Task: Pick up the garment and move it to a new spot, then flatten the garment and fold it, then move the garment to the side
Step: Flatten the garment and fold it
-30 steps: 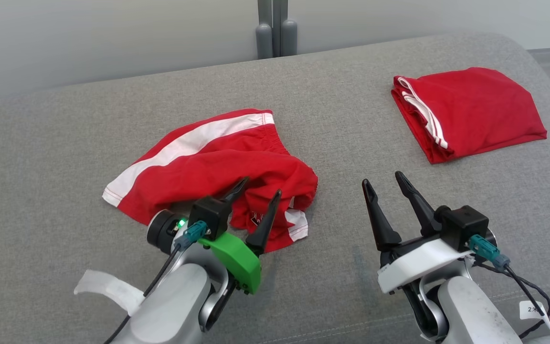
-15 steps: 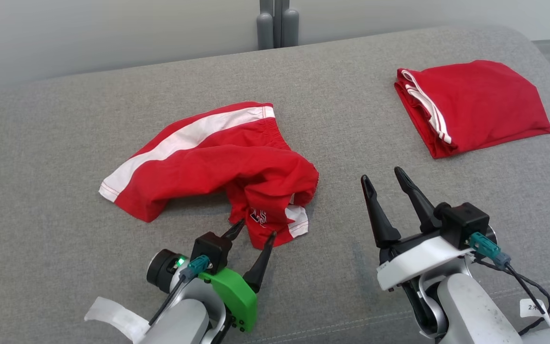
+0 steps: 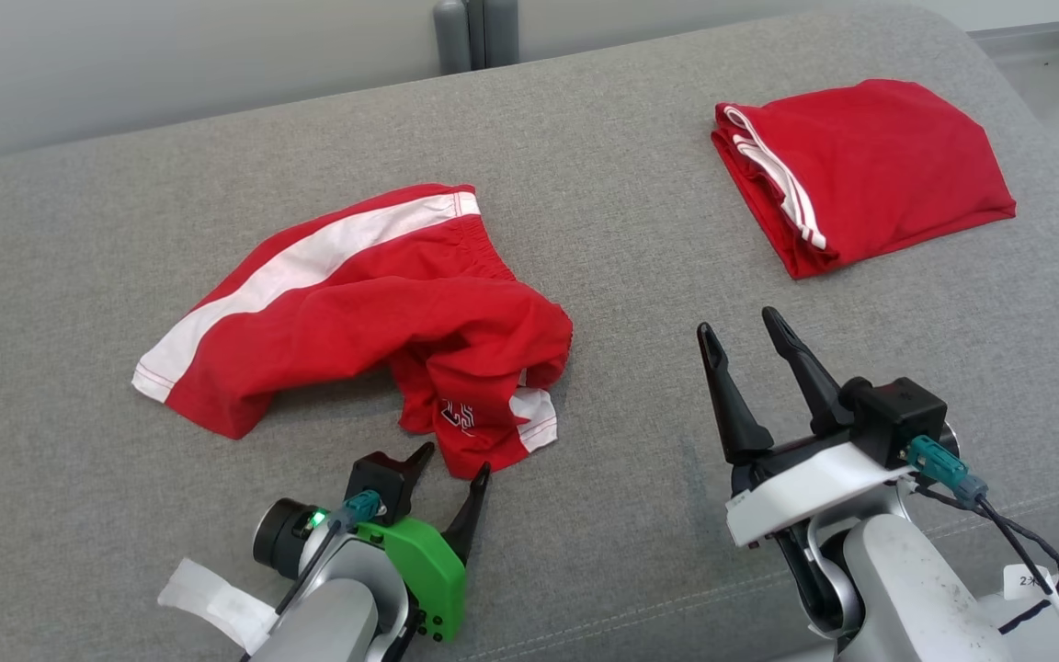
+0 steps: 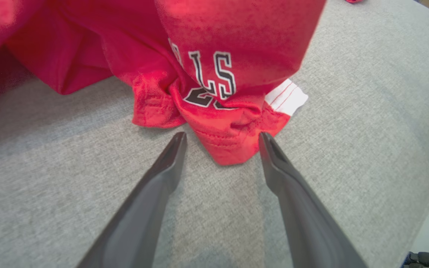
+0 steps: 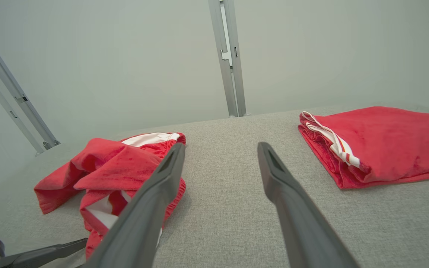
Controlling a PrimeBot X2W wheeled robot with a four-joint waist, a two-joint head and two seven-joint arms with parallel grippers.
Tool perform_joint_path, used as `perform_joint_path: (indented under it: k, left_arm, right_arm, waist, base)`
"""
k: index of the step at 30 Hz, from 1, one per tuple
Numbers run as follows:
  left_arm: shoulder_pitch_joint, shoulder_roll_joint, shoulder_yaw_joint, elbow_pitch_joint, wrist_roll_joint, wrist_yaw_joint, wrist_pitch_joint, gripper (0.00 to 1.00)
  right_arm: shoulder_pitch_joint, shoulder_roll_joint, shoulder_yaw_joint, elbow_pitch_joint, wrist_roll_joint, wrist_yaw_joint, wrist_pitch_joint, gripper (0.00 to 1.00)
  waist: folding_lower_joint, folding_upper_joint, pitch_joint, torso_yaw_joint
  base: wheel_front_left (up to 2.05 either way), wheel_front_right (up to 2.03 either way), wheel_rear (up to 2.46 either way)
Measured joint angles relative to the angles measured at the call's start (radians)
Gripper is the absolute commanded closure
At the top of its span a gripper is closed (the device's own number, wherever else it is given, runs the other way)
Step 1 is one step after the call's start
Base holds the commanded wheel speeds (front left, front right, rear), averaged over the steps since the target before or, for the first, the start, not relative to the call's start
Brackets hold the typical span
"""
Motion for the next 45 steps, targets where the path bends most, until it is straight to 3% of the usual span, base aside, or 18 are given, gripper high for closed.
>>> perform_joint_path:
  k: [1, 2, 3, 11, 17, 32, 45]
  left_arm:
    - [-0.005, -0.003, 0.001, 0.012, -0.001, -0.002, 0.0, 0.5]
    - [-0.009, -0.005, 0.001, 0.02, -0.001, -0.006, 0.0, 0.71]
    - [-0.013, -0.007, 0.001, 0.026, -0.001, -0.009, 0.0, 1.0]
    - [-0.028, -0.023, 0.027, 0.031, -0.002, -0.018, 0.0, 1.0]
    - [-0.012, -0.012, 0.096, -0.059, 0.019, -0.004, -0.001, 1.0]
    - [0.089, 0.106, 0.155, -0.261, 0.093, 0.032, 0.002, 1.0]
    - [0.188, 0.23, 0.139, -0.482, 0.114, 0.073, 0.121, 1.0]
  right_arm:
    - [0.0, 0.0, 0.0, -0.001, 0.0, 0.0, 0.0, 0.0]
    - [0.0, 0.0, 0.0, -0.001, 0.0, 0.0, 0.0, 0.0]
    - [0.0, 0.0, -0.001, -0.002, 0.0, 0.0, 0.0, 0.0]
    - [-0.001, 0.0, -0.014, -0.003, -0.004, 0.0, 0.0, 0.0]
    - [0.015, 0.0, -0.028, -0.008, -0.011, 0.0, 0.0, 0.0]
    - [0.061, 0.001, -0.044, 0.002, -0.002, 0.0, 0.0, 0.0]
    - [0.064, 0.002, -0.047, 0.005, 0.0, 0.0, 0.0, 0.0]
  waist:
    - [0.0, 0.0, 0.002, -0.003]
    - [0.0, 0.0, 0.003, -0.005]
    - [0.0, 0.0, 0.005, -0.007]
    - [0.0, 0.0, 0.004, -0.001]
    - [0.0, 0.0, -0.01, 0.032]
    - [0.0, 0.0, -0.058, 0.188]
    - [0.0, 0.0, -0.069, 0.296]
  base:
    - [0.0, 0.0, 0.0]
    - [0.0, 0.0, 0.0]
    - [0.0, 0.0, 0.0]
    - [0.0, 0.0, 0.0]
    - [0.0, 0.0, 0.0]
    - [0.0, 0.0, 0.0]
    - [0.0, 0.0, 0.0]
